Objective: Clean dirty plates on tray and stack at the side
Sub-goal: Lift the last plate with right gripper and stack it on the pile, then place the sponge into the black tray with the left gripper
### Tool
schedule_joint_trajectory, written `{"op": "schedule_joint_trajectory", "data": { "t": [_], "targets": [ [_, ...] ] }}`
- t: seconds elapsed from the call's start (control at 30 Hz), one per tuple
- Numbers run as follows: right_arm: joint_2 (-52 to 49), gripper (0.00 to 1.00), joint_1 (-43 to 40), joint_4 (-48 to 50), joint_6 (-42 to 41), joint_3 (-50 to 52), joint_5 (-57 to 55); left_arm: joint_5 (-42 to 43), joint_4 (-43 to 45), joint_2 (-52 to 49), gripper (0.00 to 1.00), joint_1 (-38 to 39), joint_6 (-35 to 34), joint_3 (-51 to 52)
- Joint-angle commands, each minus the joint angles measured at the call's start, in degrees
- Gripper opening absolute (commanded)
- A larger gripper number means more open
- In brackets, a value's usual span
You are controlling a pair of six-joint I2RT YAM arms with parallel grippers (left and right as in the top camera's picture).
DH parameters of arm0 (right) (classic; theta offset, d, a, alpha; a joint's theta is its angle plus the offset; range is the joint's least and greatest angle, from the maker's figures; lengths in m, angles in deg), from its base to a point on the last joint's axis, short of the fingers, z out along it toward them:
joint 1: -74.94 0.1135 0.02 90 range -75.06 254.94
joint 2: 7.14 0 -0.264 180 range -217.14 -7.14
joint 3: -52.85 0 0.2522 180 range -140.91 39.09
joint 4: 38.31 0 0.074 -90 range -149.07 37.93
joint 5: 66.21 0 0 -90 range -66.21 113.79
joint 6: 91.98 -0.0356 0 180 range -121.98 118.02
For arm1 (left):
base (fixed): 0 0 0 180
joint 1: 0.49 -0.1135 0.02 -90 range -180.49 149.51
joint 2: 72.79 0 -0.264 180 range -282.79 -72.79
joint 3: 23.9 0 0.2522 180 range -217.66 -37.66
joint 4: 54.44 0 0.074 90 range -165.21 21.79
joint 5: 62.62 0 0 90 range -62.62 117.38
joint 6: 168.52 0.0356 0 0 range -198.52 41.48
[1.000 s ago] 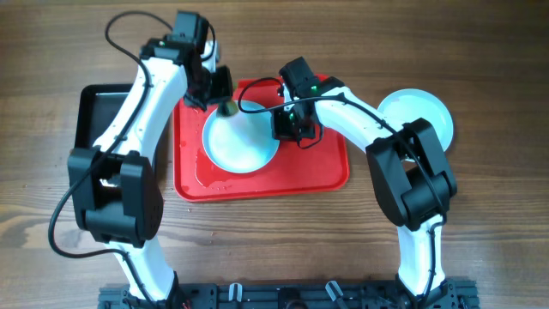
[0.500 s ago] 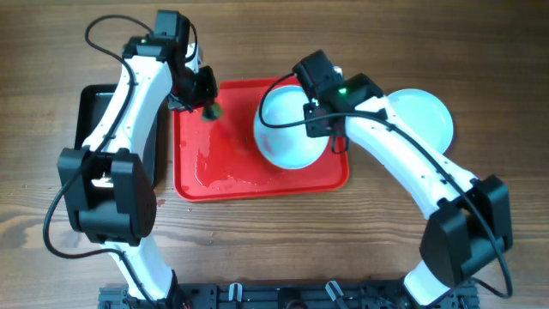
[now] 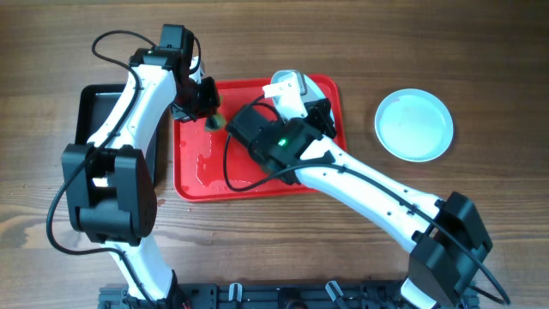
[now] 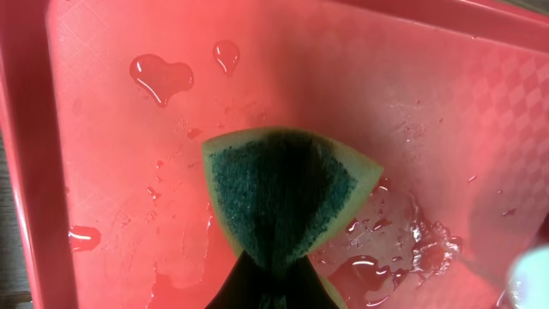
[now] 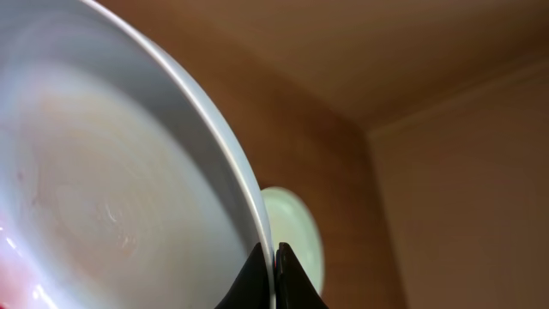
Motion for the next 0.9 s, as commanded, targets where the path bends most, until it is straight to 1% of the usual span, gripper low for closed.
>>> {"op": "schedule_joint_trajectory", "data": {
  "t": [0.0, 0.07, 0.13, 0.17, 0.27, 0.33, 0.37, 0.43, 0.47, 0.53, 0.57, 0.67, 0.73, 0.77, 0.83, 0.87],
  "targets": [
    [0.4, 0.04, 0.8, 0.5, -1.3, -0.2, -12.4, 1.3, 0.2, -0.5, 0.04, 0.3, -0.8, 0.3],
    [0.4, 0.04, 0.8, 0.9, -1.4, -0.2, -11.1, 1.3, 0.4, -0.5, 0.04, 0.3, -0.8, 0.3],
    [0.4, 0.04, 0.8, 1.2, -1.7, -0.2, -5.8, 1.3, 0.4, -0.5, 0.04, 0.3, -0.8, 0.3],
    [0.4, 0.04, 0.7, 1.2, -1.8, -0.2, -0.9, 1.3, 0.4, -0.5, 0.04, 0.3, -0.8, 0.3],
    [0.4, 0.04, -1.8, 0.3, -5.2, -0.2, 20.5, 1.3, 0.4, -0.5, 0.04, 0.3, -0.7, 0.3],
    [0.4, 0.04, -6.3, 0.2, -9.5, -0.2, 34.5, 1.3, 0.3, -0.5, 0.04, 0.3, -0.8, 0.3],
    [0.4, 0.04, -9.4, 0.5, -9.9, -0.2, 41.3, 1.3, 0.2, -0.5, 0.04, 0.3, -0.7, 0.3],
    [0.4, 0.04, -13.8, 0.7, -9.9, -0.2, 48.7, 1.3, 0.1, -0.5, 0.04, 0.3, -0.7, 0.3],
    [0.7, 0.04, -18.5, 0.7, -8.4, -0.2, 54.9, 1.3, 0.1, -0.5, 0.04, 0.3, -0.7, 0.3],
    [1.4, 0.04, -26.2, 0.6, -5.4, -0.2, 62.5, 1.3, 0.1, -0.5, 0.04, 0.3, -0.7, 0.3],
    [1.6, 0.04, -32.5, -0.2, -4.9, -0.2, 66.0, 1.3, 0.2, -0.5, 0.04, 0.3, -0.7, 0.3],
    [1.5, 0.04, -46.3, -2.8, -2.1, 0.3, 67.6, 1.3, 0.2, -0.5, 0.04, 0.3, -0.7, 0.3],
    [1.5, 0.04, -53.6, -3.0, -1.2, 1.6, 67.6, 1.3, 0.2, -0.5, 0.04, 0.3, -0.7, 0.3],
    [1.5, 0.04, -58.9, -2.1, -1.4, 3.5, 67.7, 1.3, 0.1, -0.5, 0.04, 0.3, -0.7, 0.3],
    [1.5, 0.04, -66.3, -1.3, -1.3, 6.6, 67.7, 1.3, 0.1, -0.5, 0.04, 0.3, -0.7, 0.3],
    [1.5, 0.05, -68.6, -0.8, -1.1, 7.8, 67.6, 1.3, 0.2, -0.5, 0.04, 0.3, -0.7, 0.3]
  ]
}}
